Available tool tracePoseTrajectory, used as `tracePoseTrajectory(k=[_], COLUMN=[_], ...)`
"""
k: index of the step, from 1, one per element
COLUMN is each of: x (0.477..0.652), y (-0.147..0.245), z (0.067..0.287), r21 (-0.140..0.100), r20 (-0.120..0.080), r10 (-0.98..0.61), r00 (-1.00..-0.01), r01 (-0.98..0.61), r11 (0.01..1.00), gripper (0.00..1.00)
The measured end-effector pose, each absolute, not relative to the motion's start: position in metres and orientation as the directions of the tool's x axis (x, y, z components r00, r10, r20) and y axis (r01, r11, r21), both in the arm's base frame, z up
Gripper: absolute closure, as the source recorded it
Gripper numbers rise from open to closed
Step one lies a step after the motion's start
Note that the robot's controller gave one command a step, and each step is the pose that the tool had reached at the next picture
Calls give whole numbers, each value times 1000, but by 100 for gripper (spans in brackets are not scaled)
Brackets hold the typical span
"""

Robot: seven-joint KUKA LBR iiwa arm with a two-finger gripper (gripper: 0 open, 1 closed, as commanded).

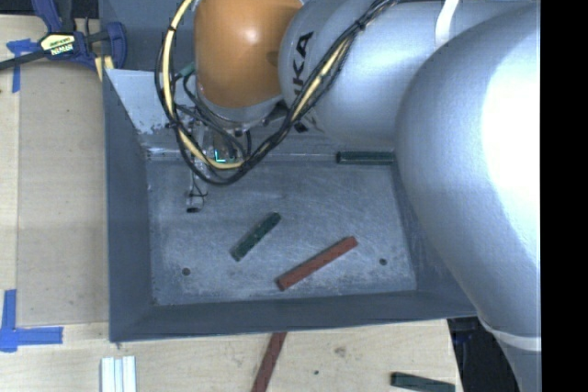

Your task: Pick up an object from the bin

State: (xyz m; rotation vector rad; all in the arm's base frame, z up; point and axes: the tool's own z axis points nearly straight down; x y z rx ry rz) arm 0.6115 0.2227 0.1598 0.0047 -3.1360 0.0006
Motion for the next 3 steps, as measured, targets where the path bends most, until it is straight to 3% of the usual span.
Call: tracePoseTrajectory(k=[1, 2, 3], x=[614, 591, 560], y=[222, 173, 144], z=[165, 108, 106], r21=[1, 1, 1], r20=[-3, -8, 1], r10=[0, -320, -380], r00=[-1000, -947, -925], r01=[0, -320, -380], r11=[1000, 947, 925], gripper=[0, 0, 0])
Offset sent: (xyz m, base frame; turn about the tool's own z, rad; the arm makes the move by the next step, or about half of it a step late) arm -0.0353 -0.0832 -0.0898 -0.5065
